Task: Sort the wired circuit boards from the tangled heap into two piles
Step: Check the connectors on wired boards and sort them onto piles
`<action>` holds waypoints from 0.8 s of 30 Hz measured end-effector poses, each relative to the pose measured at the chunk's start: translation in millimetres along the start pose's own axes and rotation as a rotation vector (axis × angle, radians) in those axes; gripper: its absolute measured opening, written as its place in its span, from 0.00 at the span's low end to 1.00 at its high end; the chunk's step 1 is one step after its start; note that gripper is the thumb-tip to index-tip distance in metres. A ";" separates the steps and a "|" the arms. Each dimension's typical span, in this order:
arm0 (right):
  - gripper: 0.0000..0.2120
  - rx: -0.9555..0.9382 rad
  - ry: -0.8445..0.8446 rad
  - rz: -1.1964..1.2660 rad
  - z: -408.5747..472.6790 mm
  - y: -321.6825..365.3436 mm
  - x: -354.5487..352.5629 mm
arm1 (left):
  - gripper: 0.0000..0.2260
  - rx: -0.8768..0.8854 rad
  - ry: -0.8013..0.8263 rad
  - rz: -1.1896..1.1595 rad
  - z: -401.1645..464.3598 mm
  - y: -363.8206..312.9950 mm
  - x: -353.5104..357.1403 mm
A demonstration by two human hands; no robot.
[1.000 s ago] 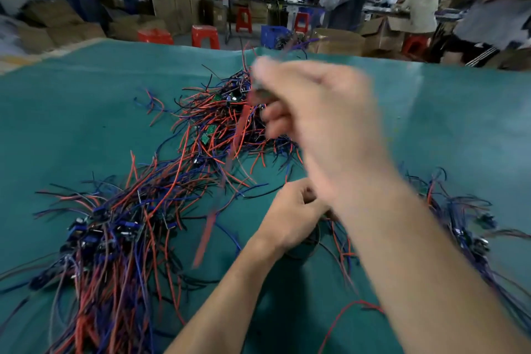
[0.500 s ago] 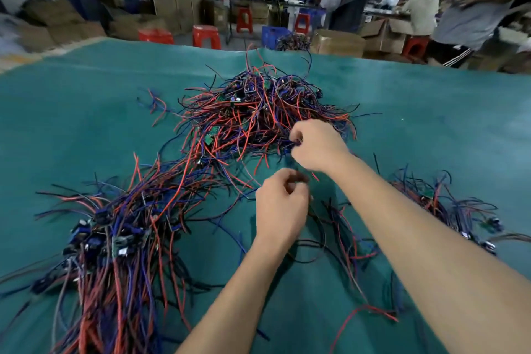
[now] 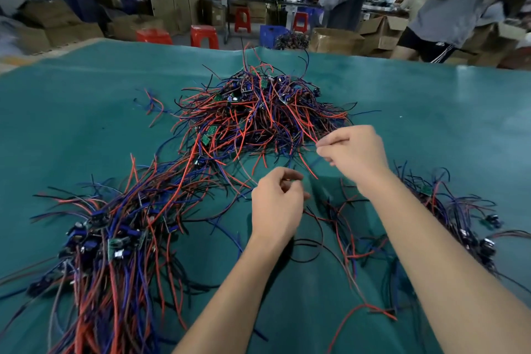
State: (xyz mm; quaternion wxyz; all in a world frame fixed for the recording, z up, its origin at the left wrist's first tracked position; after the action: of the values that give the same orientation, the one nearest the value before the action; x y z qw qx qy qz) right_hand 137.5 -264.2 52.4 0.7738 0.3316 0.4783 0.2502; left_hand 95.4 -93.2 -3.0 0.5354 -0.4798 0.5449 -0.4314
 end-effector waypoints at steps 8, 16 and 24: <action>0.06 -0.041 0.259 0.332 -94.2 21.3 -16.7 | 0.12 -0.011 0.160 -0.235 -0.6 -5.2 9.5; 0.07 0.041 0.794 0.523 -124.3 10.6 -1.6 | 0.16 -0.076 0.169 -0.276 2.1 1.9 9.5; 0.18 0.125 0.070 0.629 -98.9 -16.5 -22.4 | 0.16 0.079 0.525 -0.217 -18.5 -12.7 29.1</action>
State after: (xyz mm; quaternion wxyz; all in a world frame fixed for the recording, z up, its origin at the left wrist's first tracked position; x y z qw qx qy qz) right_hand 39.8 -263.7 20.9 0.6197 0.5011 0.3933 0.4584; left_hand 78.8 -124.8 5.6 0.3449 -0.3862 0.5930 -0.6166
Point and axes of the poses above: each hand's wrist, its own z-axis towards the middle knuckle, its own x-axis out of the palm, y = z × x, the point moved 5 cm from there along z, towards the middle knuckle, and after that the axes turned 7 degrees about -x, right-handed, at the moved point
